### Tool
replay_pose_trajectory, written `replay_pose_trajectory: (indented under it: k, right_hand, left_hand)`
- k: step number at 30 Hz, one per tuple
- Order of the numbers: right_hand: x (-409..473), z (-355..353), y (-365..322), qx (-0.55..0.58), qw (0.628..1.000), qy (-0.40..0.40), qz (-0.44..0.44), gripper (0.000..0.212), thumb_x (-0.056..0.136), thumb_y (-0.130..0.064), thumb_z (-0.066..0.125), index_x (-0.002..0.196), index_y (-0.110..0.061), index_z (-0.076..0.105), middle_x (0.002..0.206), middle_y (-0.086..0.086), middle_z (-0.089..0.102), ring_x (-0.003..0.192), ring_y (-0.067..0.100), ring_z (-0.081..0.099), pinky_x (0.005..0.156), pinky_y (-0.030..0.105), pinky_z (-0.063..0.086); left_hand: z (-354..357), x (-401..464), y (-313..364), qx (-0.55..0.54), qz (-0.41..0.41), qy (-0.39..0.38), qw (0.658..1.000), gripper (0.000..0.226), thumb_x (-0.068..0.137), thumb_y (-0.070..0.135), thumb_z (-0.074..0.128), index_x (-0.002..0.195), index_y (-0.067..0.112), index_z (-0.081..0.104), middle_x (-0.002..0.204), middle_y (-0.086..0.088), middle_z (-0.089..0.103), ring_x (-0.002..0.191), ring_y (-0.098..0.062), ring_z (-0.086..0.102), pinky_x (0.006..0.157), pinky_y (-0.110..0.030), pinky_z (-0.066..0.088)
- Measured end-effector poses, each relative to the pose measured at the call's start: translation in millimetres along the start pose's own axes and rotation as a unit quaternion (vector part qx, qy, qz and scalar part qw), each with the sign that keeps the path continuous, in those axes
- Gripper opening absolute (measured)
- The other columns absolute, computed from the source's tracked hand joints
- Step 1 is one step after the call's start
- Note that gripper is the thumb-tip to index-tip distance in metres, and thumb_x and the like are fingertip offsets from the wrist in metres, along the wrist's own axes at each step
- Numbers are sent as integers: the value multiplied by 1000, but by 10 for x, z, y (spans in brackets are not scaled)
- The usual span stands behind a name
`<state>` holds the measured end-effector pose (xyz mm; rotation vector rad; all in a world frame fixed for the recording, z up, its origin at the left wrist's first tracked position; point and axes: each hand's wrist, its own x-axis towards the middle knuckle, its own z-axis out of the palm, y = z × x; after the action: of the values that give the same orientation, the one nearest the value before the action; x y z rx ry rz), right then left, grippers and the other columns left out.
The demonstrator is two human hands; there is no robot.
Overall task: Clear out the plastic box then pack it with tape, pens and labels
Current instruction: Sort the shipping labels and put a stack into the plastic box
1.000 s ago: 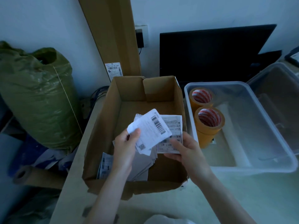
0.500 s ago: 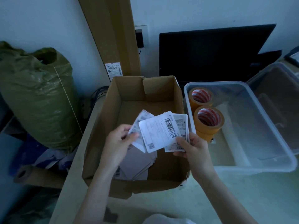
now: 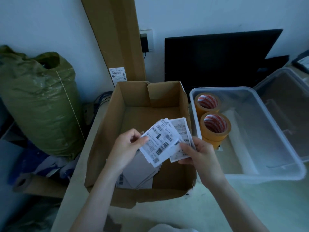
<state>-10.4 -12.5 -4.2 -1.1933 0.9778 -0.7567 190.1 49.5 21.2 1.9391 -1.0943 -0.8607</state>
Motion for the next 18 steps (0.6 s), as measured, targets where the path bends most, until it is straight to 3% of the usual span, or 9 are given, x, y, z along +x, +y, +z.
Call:
replay_pose_trajectory:
  k: [4, 8, 11, 14, 18]
  right_hand:
    - [10, 33, 21, 52, 998, 20, 1, 20, 98, -18, 48, 106, -14, 65, 91, 4, 74, 87, 21, 72, 60, 27, 58]
    - [27, 119, 75, 115, 992, 51, 11, 23, 99, -24, 44, 107, -18, 65, 92, 3, 72, 92, 21, 70, 59, 27, 57]
    - [33, 171, 97, 104, 993, 49, -8, 25, 100, -25, 41, 111, -19, 63, 96, 2, 72, 94, 20, 70, 66, 30, 58]
    - [42, 188, 96, 63, 996, 46, -32, 25, 100, -26, 40, 109, -21, 63, 97, -1, 71, 93, 18, 69, 68, 29, 58]
    - [47, 170, 94, 32, 997, 50, -58, 24, 100, -25, 39, 106, -24, 62, 94, -6, 70, 90, 15, 69, 64, 25, 56]
  left_hand:
    - [150, 37, -5, -77, -1, 74, 994, 21, 87, 25, 66, 87, 8, 54, 87, -3, 69, 76, -12, 70, 65, -33, 59]
    - [375, 9, 29, -200, -33, 147, 968, 19, 89, 20, 64, 108, 18, 58, 97, 4, 68, 87, -8, 69, 74, -28, 58]
    - [522, -21, 66, -215, -54, 158, 962, 7, 92, 22, 61, 96, 17, 62, 92, 4, 70, 88, -10, 68, 77, -28, 56]
    - [650, -58, 117, -266, -109, 147, 947, 10, 90, 24, 62, 91, 14, 63, 90, 2, 69, 90, -12, 63, 74, -25, 48]
    - [685, -111, 160, -401, -196, 120, 887, 6, 86, 21, 67, 83, 16, 67, 84, 2, 73, 90, -17, 61, 75, -25, 41]
